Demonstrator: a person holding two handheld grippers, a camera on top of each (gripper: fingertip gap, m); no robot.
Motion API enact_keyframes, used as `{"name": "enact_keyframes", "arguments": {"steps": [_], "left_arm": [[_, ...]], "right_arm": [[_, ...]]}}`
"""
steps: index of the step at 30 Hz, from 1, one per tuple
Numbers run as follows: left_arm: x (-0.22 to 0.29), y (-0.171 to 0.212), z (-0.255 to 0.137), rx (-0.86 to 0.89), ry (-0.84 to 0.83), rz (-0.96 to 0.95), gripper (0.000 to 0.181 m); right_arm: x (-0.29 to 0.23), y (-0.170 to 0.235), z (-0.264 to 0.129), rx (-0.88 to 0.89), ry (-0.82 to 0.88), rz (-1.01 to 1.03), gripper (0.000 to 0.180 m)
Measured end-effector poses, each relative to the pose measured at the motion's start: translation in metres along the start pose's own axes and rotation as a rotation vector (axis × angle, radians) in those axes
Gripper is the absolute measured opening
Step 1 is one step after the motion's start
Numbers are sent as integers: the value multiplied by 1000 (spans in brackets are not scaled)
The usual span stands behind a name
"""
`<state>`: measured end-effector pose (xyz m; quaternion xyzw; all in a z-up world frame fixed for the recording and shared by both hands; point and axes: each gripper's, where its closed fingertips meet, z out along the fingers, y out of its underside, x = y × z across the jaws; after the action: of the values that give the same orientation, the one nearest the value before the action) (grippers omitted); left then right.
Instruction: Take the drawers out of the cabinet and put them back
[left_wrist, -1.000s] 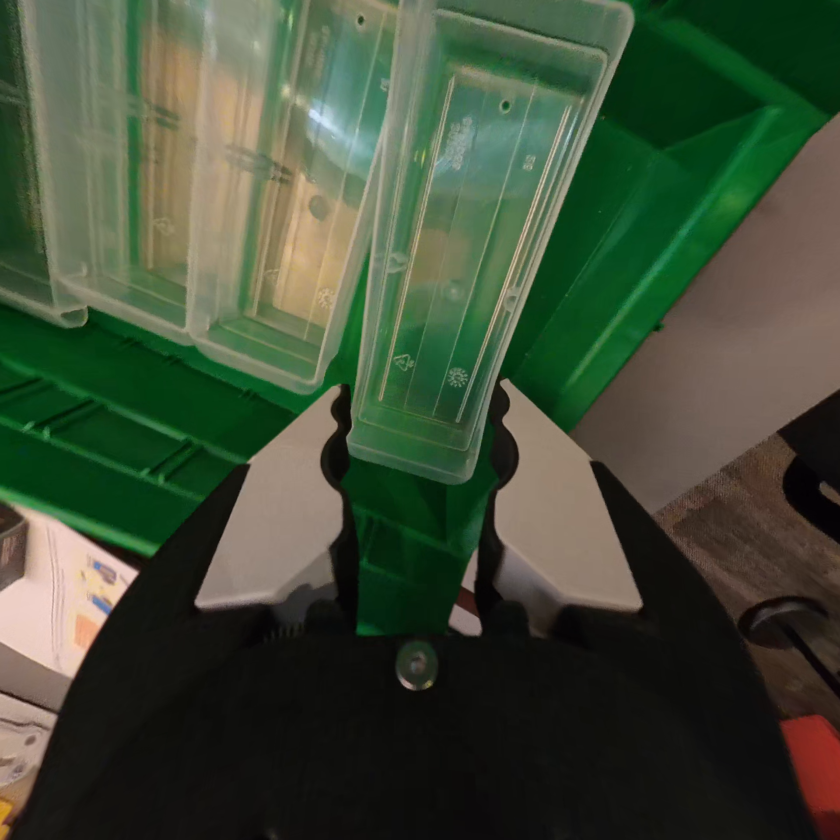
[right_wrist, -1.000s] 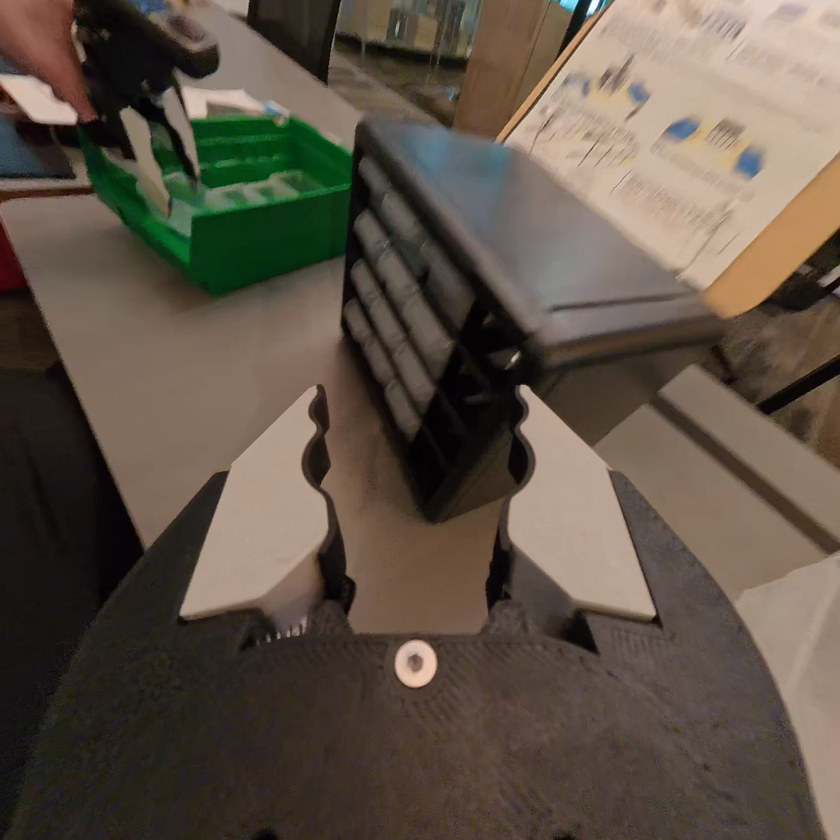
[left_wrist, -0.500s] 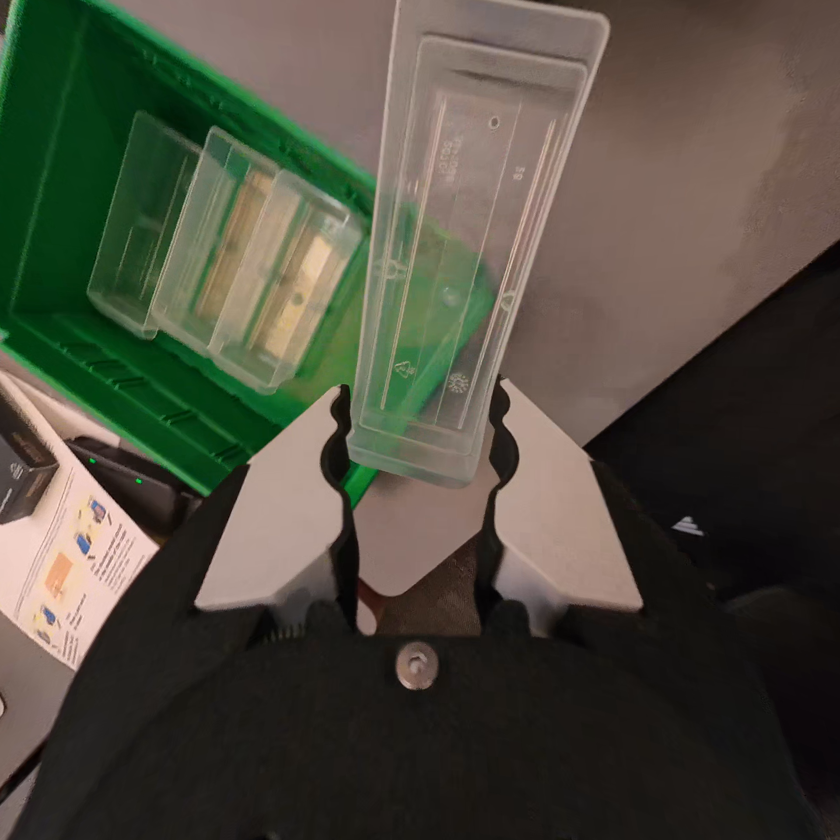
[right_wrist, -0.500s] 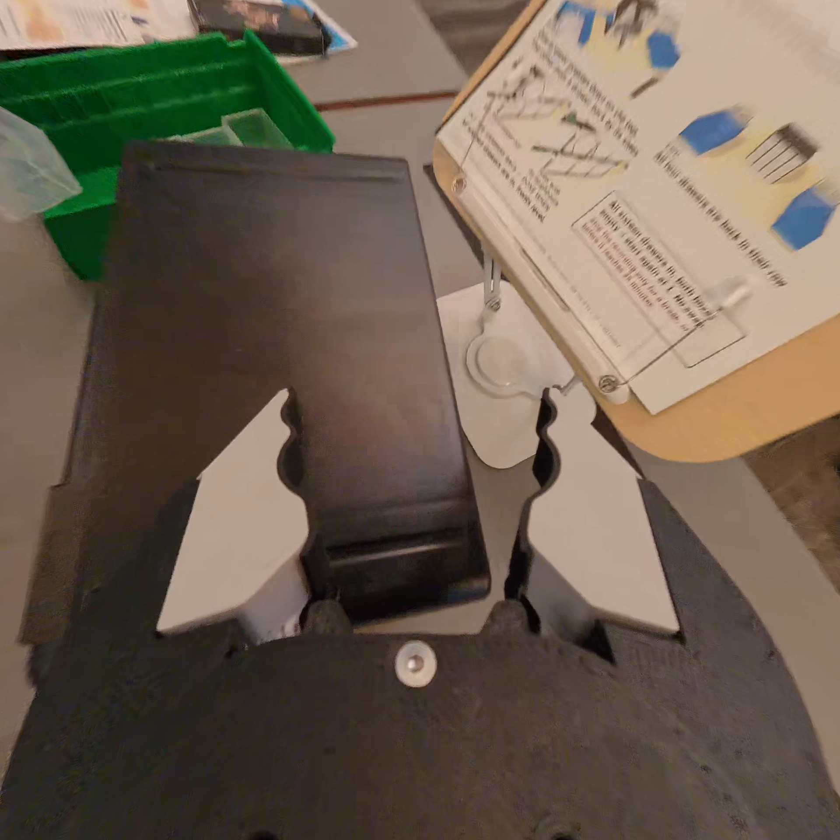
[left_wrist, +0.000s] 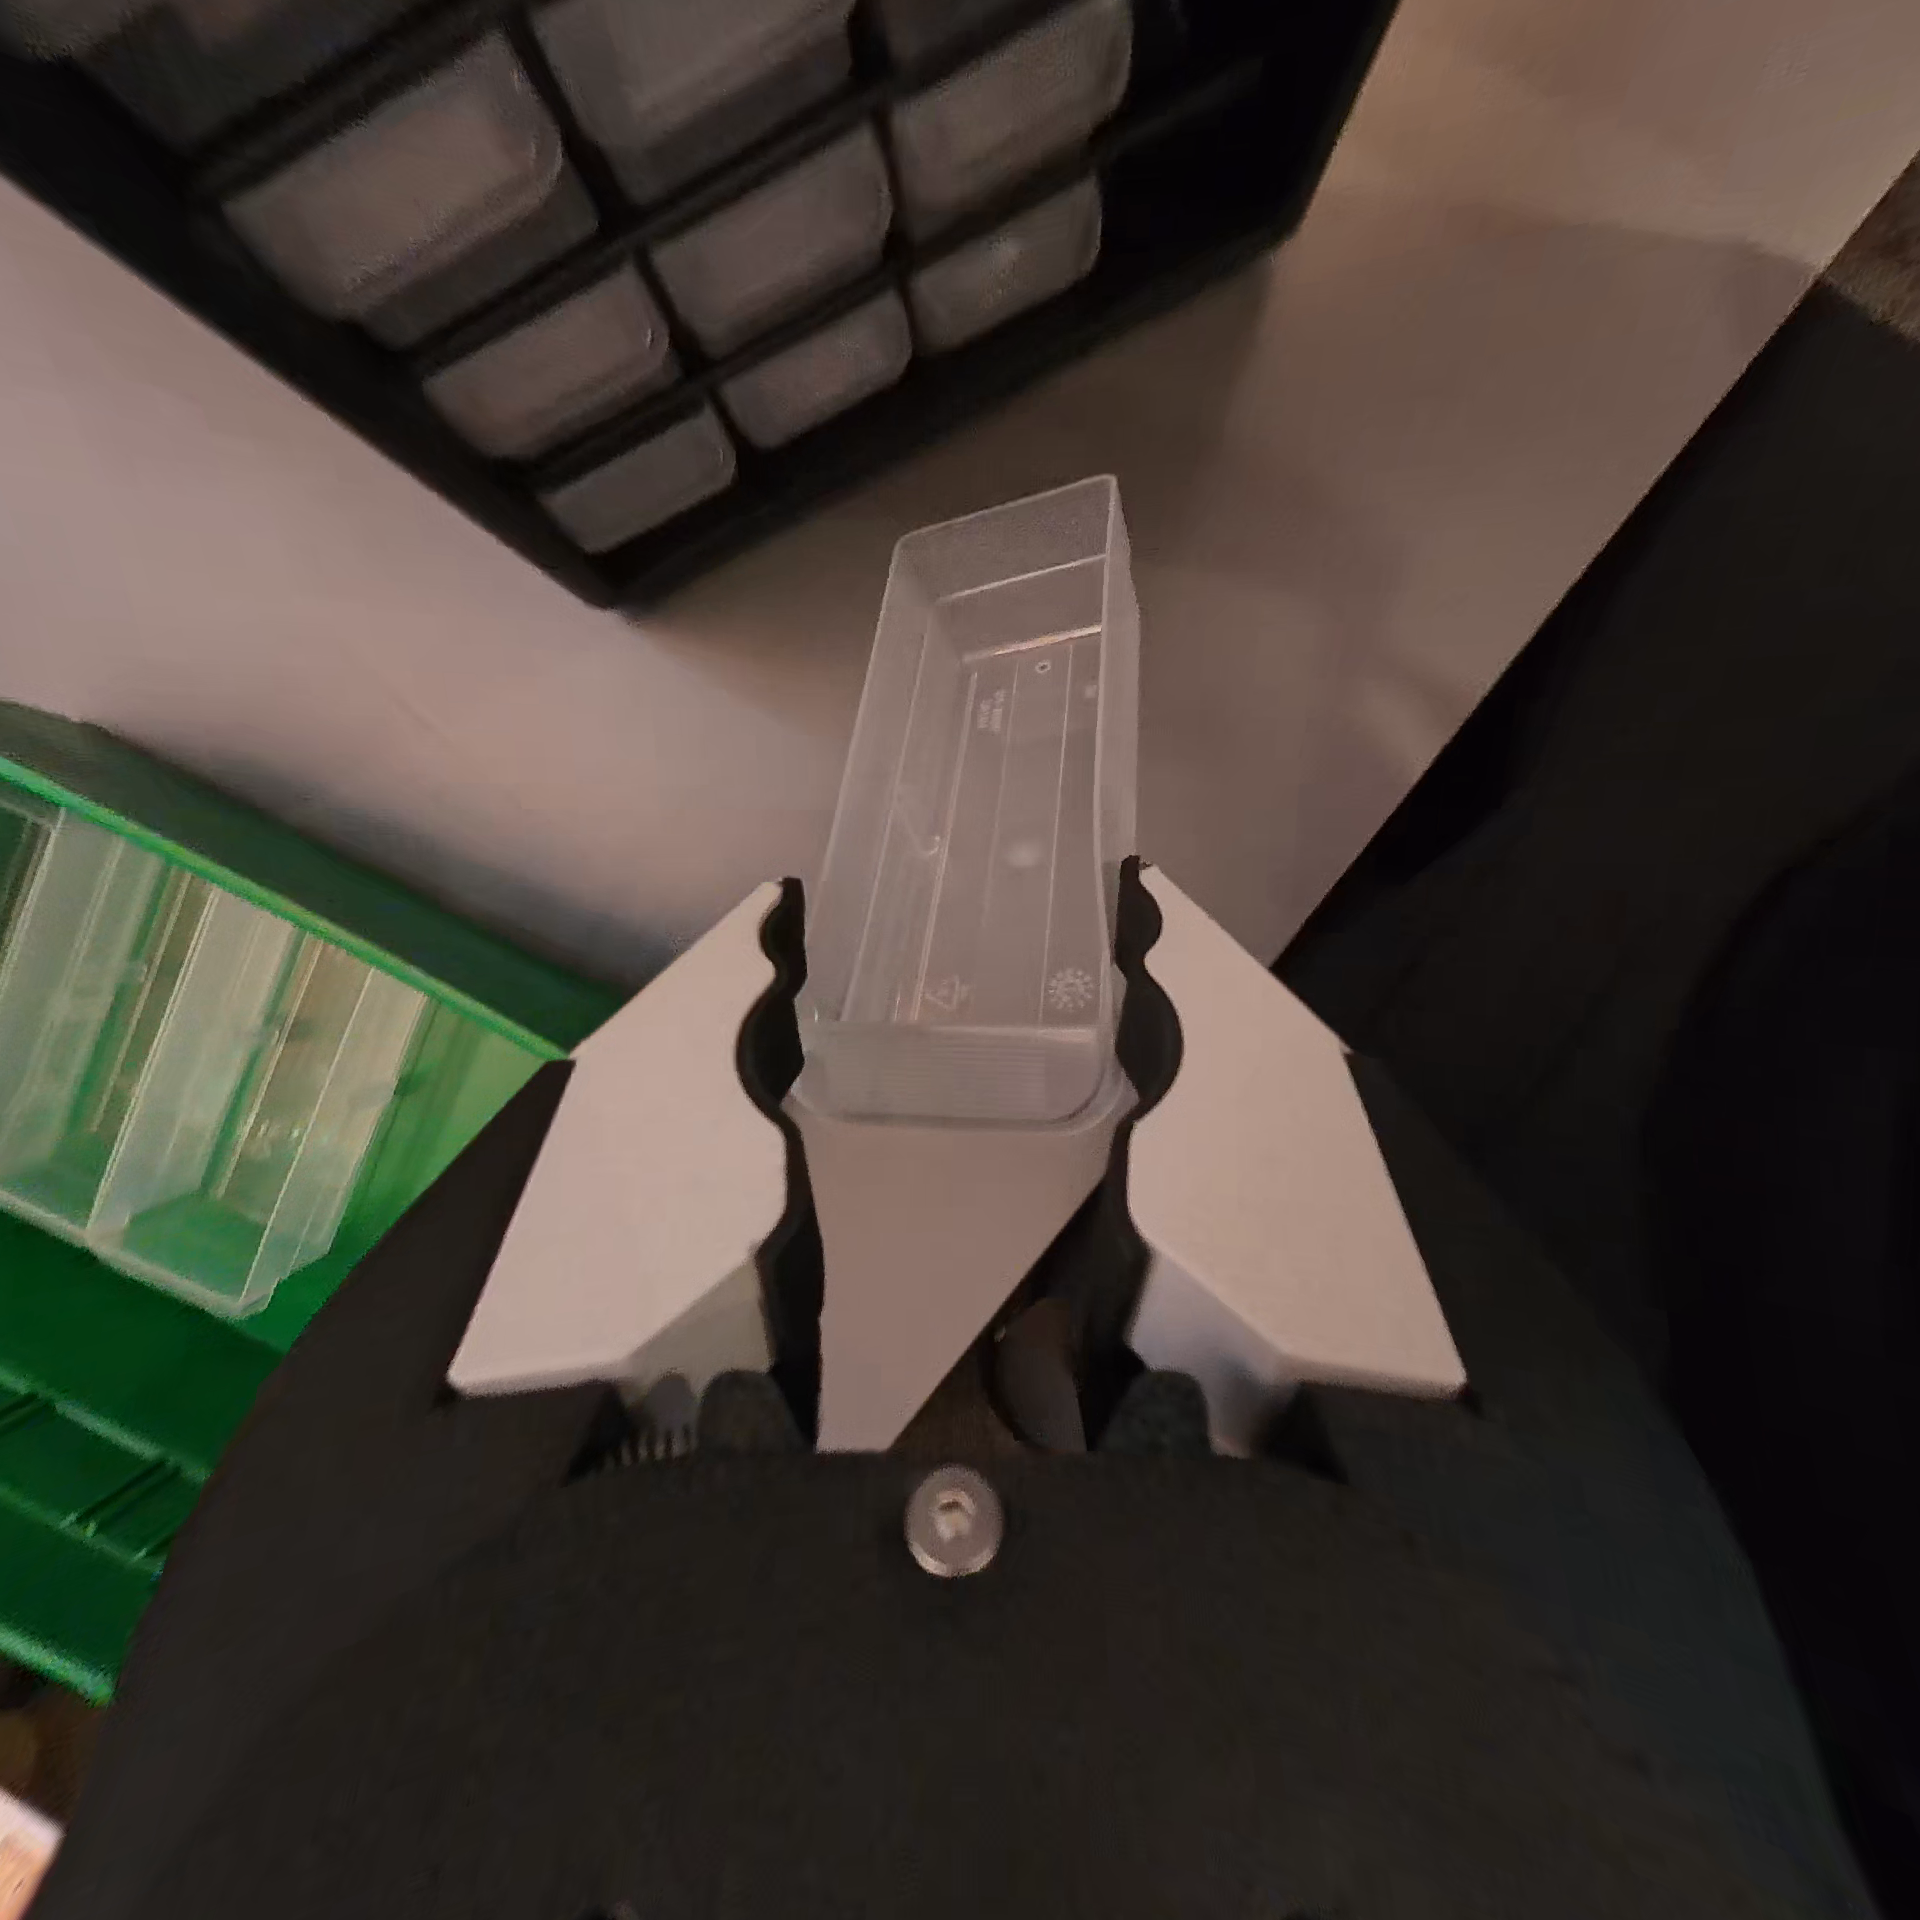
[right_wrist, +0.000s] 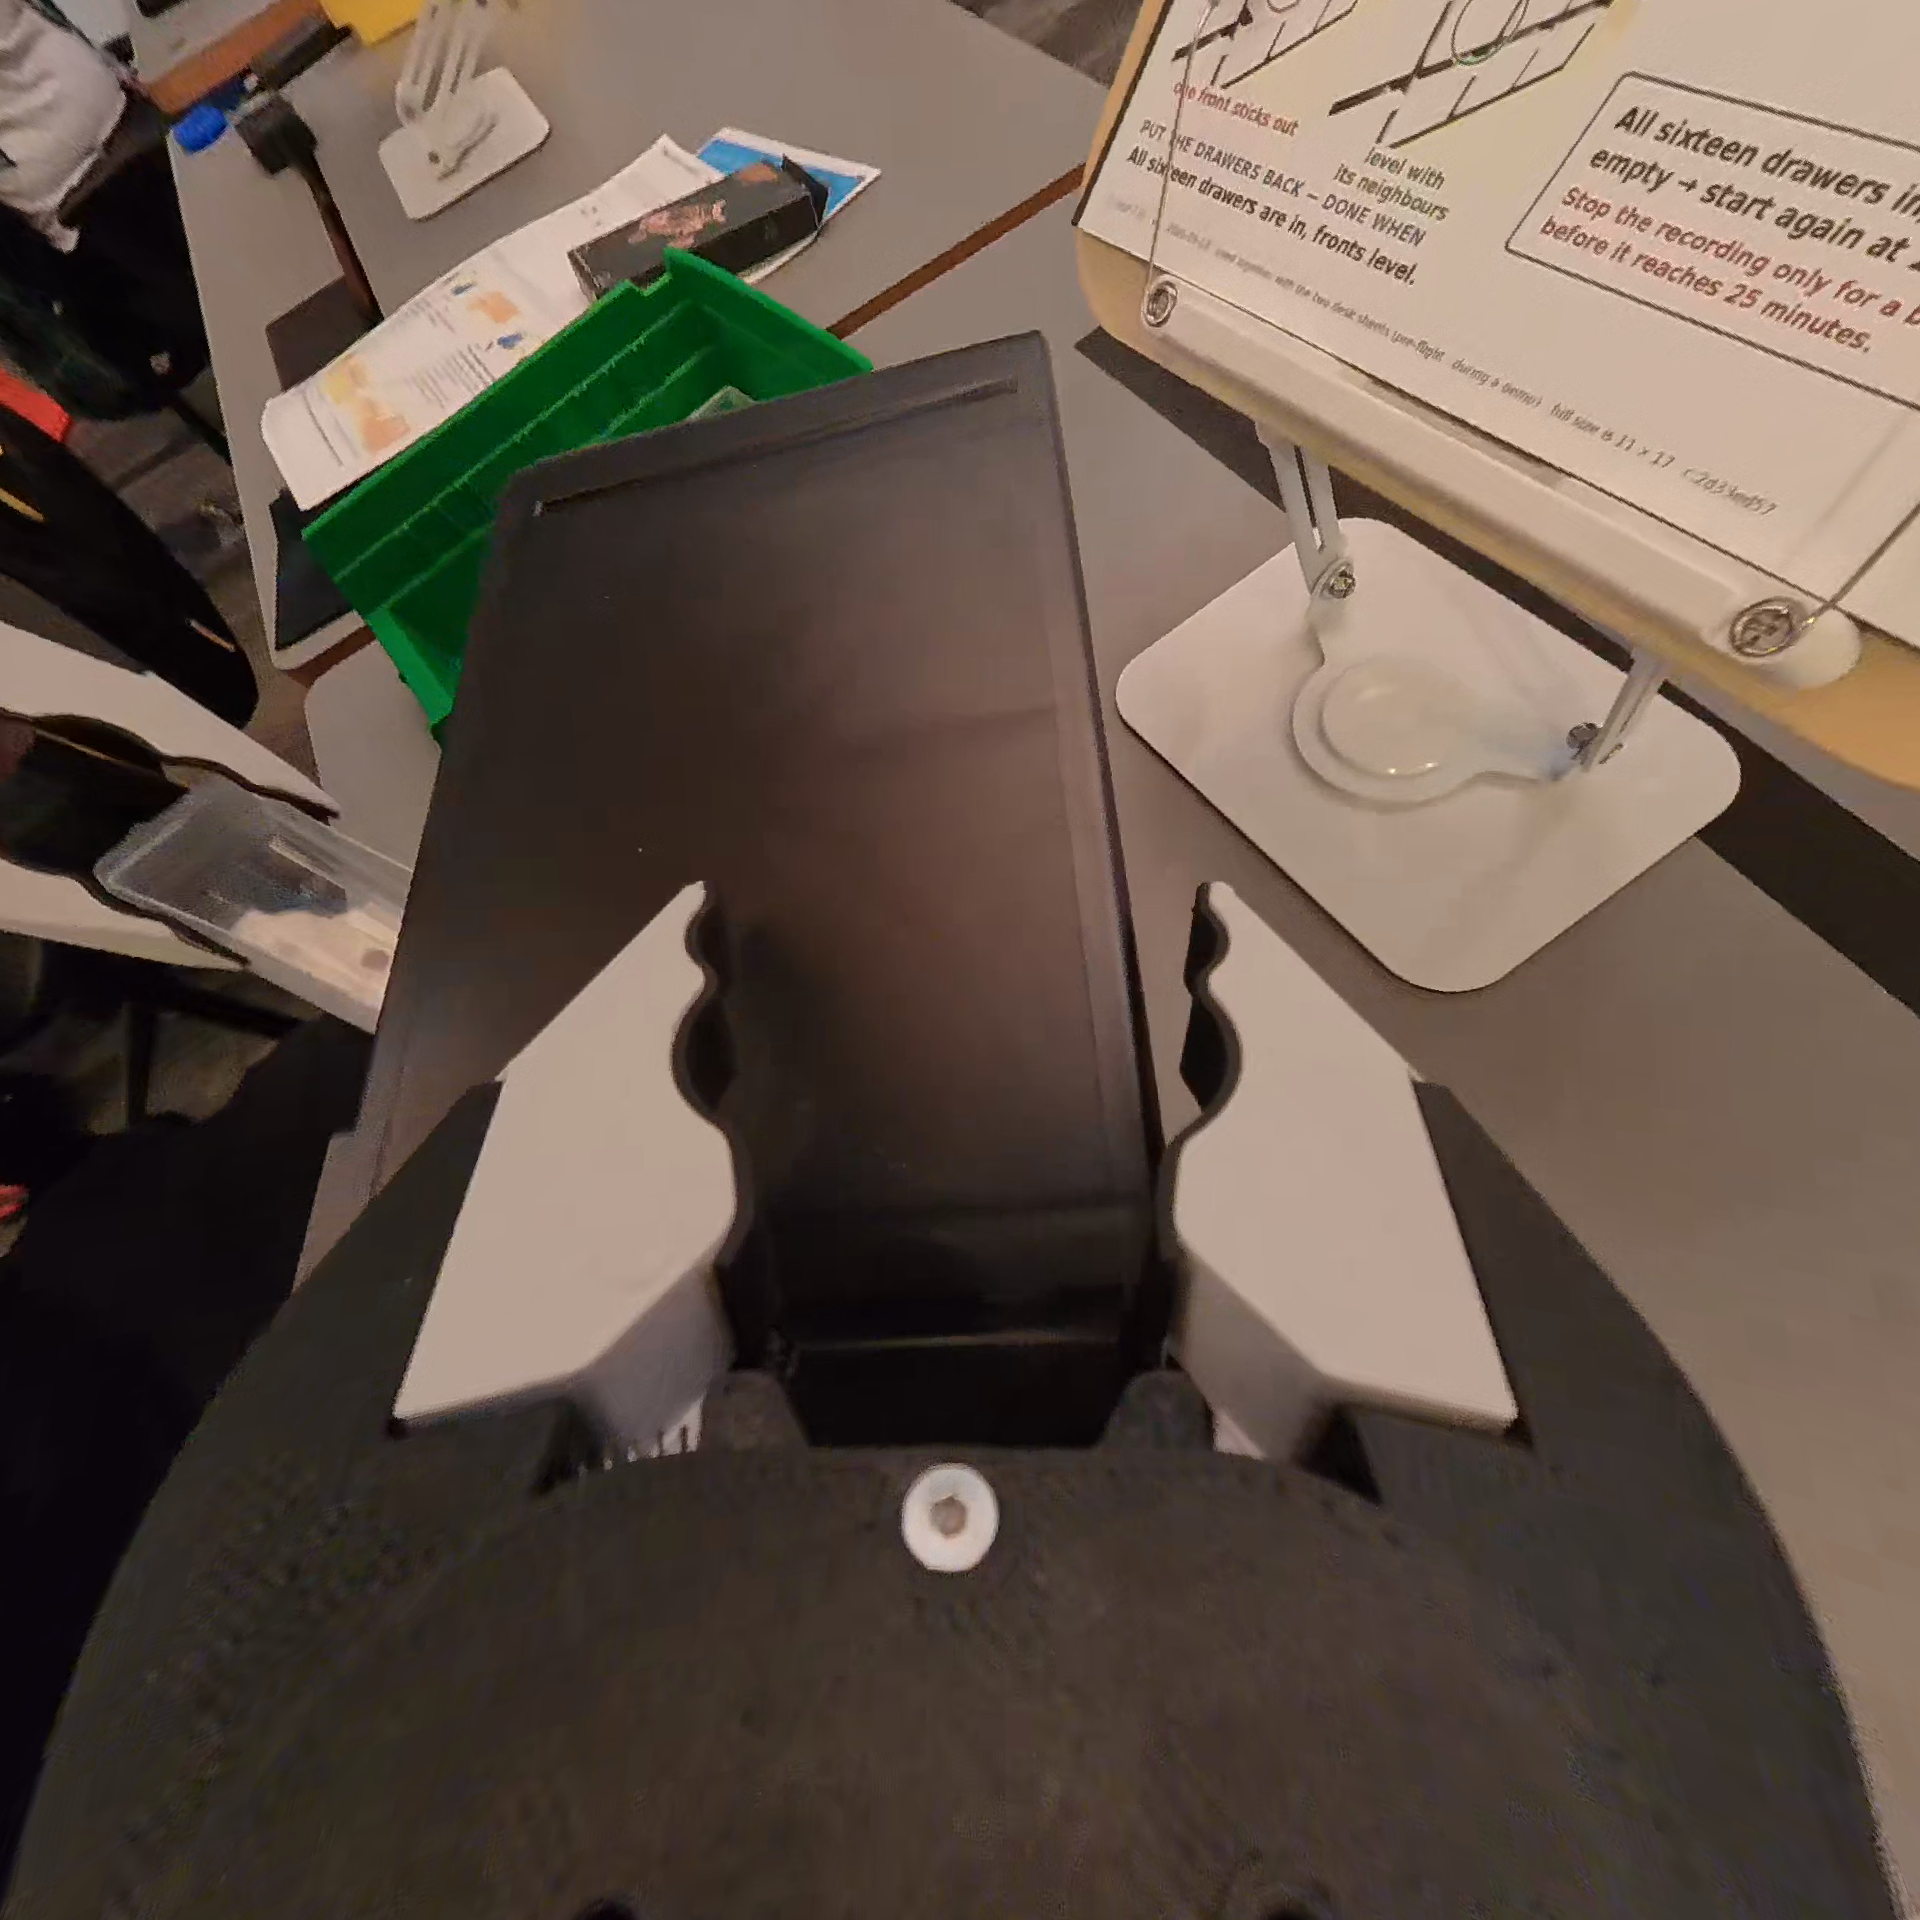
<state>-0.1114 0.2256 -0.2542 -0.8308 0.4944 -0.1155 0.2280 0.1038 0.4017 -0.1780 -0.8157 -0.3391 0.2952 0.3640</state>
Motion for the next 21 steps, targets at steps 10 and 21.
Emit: {"name": "enact_keyframes", "arguments": {"steps": [10,21], "left_arm": [[53,-30,49,146,20,-131,58],[76,-43,93,161,-96,-115,56]], "right_arm": [[-4,3,-5,39,76,49,88],[-7,2,-8,98,90,83,89]]}}
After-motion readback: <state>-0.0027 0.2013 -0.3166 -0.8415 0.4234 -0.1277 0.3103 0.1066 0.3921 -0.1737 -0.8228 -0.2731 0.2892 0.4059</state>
